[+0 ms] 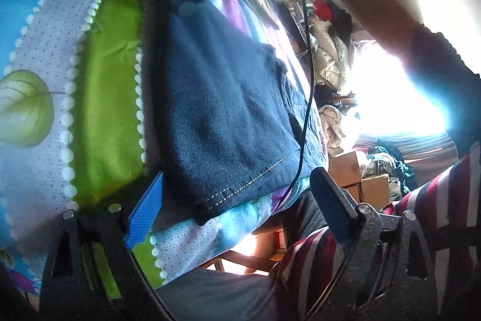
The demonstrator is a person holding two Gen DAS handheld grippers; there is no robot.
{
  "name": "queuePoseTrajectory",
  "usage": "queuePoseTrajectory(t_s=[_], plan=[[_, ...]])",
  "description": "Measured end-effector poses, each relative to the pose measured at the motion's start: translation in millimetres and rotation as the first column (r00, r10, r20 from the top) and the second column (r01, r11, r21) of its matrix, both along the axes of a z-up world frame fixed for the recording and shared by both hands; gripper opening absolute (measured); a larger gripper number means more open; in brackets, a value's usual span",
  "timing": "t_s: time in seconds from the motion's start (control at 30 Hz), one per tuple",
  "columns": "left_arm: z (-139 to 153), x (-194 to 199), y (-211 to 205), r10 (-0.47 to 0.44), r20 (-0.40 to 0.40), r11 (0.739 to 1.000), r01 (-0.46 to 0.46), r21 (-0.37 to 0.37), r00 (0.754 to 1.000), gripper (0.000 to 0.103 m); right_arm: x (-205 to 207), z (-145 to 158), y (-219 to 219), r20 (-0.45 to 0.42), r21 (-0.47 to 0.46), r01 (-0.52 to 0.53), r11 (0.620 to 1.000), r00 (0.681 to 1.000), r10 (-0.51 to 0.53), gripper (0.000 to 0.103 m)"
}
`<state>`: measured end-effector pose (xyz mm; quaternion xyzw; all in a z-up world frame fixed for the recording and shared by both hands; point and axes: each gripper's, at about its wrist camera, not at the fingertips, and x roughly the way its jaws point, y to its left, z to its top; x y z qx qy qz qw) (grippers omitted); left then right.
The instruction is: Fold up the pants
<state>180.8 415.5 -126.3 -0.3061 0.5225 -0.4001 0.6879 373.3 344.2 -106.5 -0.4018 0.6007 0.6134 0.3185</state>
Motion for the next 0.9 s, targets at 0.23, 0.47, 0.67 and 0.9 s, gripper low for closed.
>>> queuePoseTrajectory(t_s=[0.23, 0.47, 0.67, 0.9], plan=[[0.0, 3.3, -6.4, 0.017, 0.004, 1.0, -0.017, 0.015, 1.0, 0.088, -11.8, -4.0, 15.5, 0.031, -0.006, -0.04, 0.999, 0.999, 0.04, 0.05], [-10.5, 10.4, -9.5, 0.087, -0.043, 0.991, -0.082, 0.105, 0.995, 0.019, -21.8, -0.5, 20.5, 0.096, -0.019, -0.097, 0.995, 0.99, 0.098, 0.034], [11.4, 4.2, -14.7, 0.112, 0.024, 0.981, -0.114, 0.16, 0.993, 0.014, -32.9, 19.5, 20.6, 0.189, -0.002, -0.145, 0.989, 0.972, 0.142, 0.026], [59.8, 0.5, -43.8, 0.086, 0.126, 0.99, -0.098, 0.097, 0.988, 0.014, -44.9, 85.6, -18.5, 0.296, 0.144, -0.111, 0.983, 0.953, 0.064, 0.02]])
